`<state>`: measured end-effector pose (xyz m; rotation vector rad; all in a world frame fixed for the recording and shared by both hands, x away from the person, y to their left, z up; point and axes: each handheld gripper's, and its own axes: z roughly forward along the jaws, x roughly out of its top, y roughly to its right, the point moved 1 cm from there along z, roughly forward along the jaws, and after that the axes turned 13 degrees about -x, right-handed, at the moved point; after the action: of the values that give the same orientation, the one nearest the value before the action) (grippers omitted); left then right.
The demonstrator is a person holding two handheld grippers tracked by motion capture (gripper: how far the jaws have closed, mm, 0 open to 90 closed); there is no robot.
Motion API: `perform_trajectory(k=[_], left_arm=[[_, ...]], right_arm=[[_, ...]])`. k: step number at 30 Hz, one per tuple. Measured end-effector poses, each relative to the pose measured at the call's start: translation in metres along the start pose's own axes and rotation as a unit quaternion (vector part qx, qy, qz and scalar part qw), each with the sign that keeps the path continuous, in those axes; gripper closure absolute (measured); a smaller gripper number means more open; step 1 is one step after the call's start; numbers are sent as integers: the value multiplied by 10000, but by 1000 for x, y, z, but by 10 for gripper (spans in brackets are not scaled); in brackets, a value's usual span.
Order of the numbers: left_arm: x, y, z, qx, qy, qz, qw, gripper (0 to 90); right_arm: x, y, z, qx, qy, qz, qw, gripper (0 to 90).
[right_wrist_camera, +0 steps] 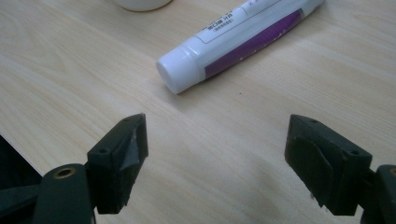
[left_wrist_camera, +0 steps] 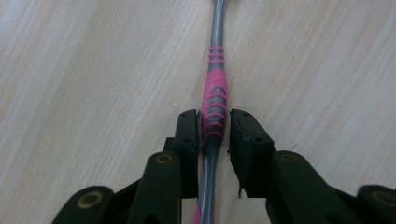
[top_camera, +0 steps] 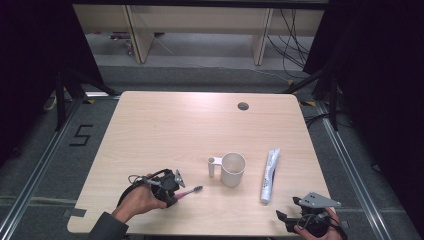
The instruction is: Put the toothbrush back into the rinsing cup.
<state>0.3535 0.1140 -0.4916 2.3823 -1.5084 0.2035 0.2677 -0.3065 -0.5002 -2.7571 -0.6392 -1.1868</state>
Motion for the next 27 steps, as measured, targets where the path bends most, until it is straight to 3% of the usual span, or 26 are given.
perform_trajectory(k=[2, 3, 5, 6, 7, 10, 11, 13, 14, 16, 17, 18, 19, 20, 24, 25, 26, 27], left_arm=[[2, -1, 0, -1, -79, 1, 10000, 775], [2, -1, 0, -1, -79, 1, 10000, 779], [2, -2, -1, 29, -125, 15, 9999, 782], [2, -2, -1, 1, -123, 3, 9999, 785], [2, -2, -1, 1, -123, 3, 9999, 788], [2, -2, -1, -10, -130, 17, 9999, 792], [2, -2, -1, 1, -141, 28, 9999, 792], [1, -2, -2, -6, -116, 19, 9999, 793], [1, -3, -3, 25, -80, 16, 10000, 793], [1, -2, -3, -16, -97, 49, 9999, 793], [1, -1, -3, -20, -93, 43, 9999, 793], [1, -1, -3, -20, -93, 43, 9999, 793], [1, -1, -3, 7, -95, 70, 9999, 794], [1, -1, -3, 7, -95, 70, 9999, 794], [2, -2, -10, -2, 50, 51, 10000, 794], [2, -2, -12, -18, 84, 49, 10000, 794], [2, -2, -14, -31, 132, 41, 9999, 794], [2, -2, -14, -31, 132, 41, 9999, 794]], right_arm=[[0, -1, 0, 19, -16, 45, 10000, 225], [1, 2, 1, -44, 111, -175, 9998, 225], [1, 2, 3, 66, 148, -198, 9997, 225], [1, 2, 2, 20, 131, -188, 9997, 227], [0, 0, 0, 9, 10, -23, 10000, 227], [1, 2, 1, -52, 112, -188, 9997, 227], [0, 1, 2, 87, 45, -95, 9999, 227], [0, -1, 0, 25, -15, 24, 10000, 227], [1, 2, 1, -38, 96, -170, 9998, 227], [0, 1, 1, 35, 53, -125, 9999, 227], [0, -2, -1, 39, -74, 85, 9999, 228], [0, -2, -1, 32, -62, 64, 10000, 227], [1, 2, 1, 3, 99, -164, 9998, 228], [1, 2, 2, 44, 154, -198, 9997, 227], [0, 0, 0, 18, 16, -6, 10000, 228], [0, 2, 1, 12, 49, -106, 9999, 228], [0, 1, 0, 6, 2, -53, 10000, 228], [1, 3, 1, -48, 80, -201, 9998, 228]])
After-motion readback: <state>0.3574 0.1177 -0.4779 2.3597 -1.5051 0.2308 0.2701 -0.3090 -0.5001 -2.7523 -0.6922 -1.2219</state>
